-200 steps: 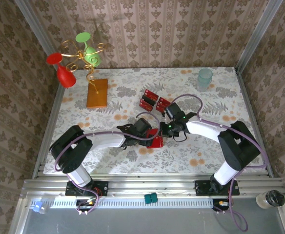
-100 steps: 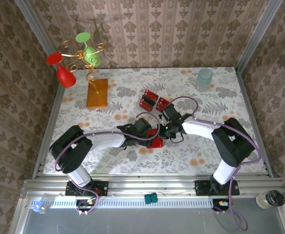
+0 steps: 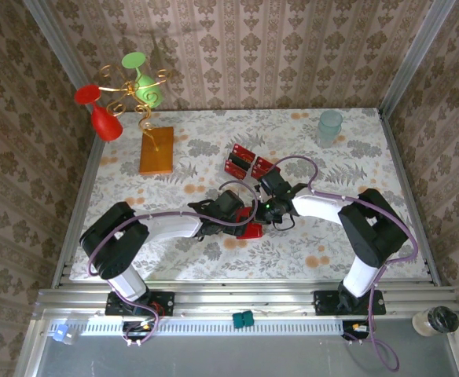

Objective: Put the credit cards into the card holder

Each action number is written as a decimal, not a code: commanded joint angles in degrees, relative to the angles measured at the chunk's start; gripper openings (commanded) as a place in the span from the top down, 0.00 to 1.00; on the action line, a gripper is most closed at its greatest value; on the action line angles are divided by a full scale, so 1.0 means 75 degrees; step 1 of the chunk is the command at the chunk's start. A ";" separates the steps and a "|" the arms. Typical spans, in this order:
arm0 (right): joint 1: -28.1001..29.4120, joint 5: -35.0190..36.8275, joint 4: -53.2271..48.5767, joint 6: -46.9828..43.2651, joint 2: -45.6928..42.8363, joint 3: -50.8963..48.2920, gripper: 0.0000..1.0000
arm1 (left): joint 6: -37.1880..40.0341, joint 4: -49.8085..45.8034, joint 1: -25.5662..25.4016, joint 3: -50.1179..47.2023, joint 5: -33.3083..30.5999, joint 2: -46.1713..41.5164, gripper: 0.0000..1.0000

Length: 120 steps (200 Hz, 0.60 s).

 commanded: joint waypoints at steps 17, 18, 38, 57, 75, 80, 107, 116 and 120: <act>-0.0003 0.0511 -0.0114 0.0276 0.0523 -0.0604 1.00 | 0.0152 -0.0275 -0.0086 -0.0205 0.0042 -0.0037 0.00; -0.0003 0.0522 -0.0114 0.0282 0.0527 -0.0616 1.00 | 0.0151 -0.0269 -0.0088 -0.0203 0.0045 -0.0032 0.00; -0.0027 0.0648 -0.0169 0.0385 0.0665 -0.0754 1.00 | 0.0134 -0.0271 -0.0103 -0.0215 0.0050 -0.0085 0.00; -0.0027 0.0609 -0.0158 0.0447 0.0761 -0.0810 1.00 | 0.0103 -0.0275 -0.0120 -0.0219 0.0065 -0.0136 0.00; -0.0027 0.0575 -0.0113 0.0487 0.0720 -0.0851 1.00 | 0.0101 -0.0291 -0.0110 -0.0183 0.0076 -0.0228 0.00; -0.0027 0.0580 -0.0113 0.0499 0.0701 -0.0863 1.00 | 0.0101 -0.0312 -0.0103 -0.0163 0.0067 -0.0259 0.00; -0.0027 0.0532 -0.0114 0.0520 0.0607 -0.0885 1.00 | 0.0192 -0.0402 -0.0021 -0.0029 0.0015 -0.0444 0.00; -0.0027 0.0525 -0.0112 0.0535 0.0579 -0.0912 1.00 | 0.0239 -0.0424 0.0042 0.0019 0.0035 -0.0479 0.00; -0.0026 0.0521 -0.0089 0.0534 0.0565 -0.0927 1.00 | 0.0254 -0.0437 0.0072 0.0045 0.0028 -0.0483 0.00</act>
